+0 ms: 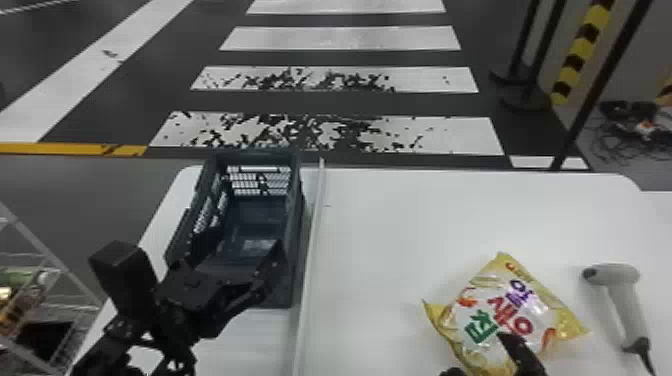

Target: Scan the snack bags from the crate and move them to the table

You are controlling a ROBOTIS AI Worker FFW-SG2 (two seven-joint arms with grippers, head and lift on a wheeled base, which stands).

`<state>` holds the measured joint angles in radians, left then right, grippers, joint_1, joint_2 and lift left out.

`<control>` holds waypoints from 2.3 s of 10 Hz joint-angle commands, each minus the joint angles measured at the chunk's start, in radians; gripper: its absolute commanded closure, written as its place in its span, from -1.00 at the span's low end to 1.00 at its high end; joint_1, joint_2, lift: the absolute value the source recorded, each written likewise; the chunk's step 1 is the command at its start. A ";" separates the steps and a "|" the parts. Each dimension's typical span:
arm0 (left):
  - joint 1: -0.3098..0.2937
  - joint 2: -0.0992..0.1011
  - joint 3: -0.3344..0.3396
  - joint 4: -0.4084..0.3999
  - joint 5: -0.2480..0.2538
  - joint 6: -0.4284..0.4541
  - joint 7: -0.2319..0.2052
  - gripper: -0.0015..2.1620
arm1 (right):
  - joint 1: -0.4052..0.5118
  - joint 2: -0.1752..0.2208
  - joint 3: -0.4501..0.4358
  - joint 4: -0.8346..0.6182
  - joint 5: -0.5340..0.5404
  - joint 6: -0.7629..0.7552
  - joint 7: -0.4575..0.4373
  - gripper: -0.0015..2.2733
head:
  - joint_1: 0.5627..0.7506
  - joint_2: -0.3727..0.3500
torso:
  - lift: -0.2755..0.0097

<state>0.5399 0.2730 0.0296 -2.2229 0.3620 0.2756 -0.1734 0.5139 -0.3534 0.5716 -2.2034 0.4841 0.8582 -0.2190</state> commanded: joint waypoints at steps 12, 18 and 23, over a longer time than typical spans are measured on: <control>0.000 0.005 0.026 0.005 0.037 0.000 -0.028 -0.98 | -0.187 0.039 0.024 0.208 0.040 0.163 0.076 0.26 | 0.41 0.12 | 0.27; 0.002 -0.011 0.024 0.009 0.034 -0.003 -0.034 -0.98 | -0.071 0.031 -0.059 0.105 0.045 -0.092 0.043 0.97 | 0.41 0.14 | 0.27; 0.002 -0.009 0.015 0.009 0.032 0.000 -0.041 -0.97 | 0.006 0.143 -0.289 0.011 -0.383 -0.429 0.050 0.97 | 0.41 0.21 | 0.27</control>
<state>0.5405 0.2625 0.0452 -2.2135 0.3942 0.2734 -0.2145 0.5129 -0.2254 0.3140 -2.1909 0.1756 0.4762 -0.1680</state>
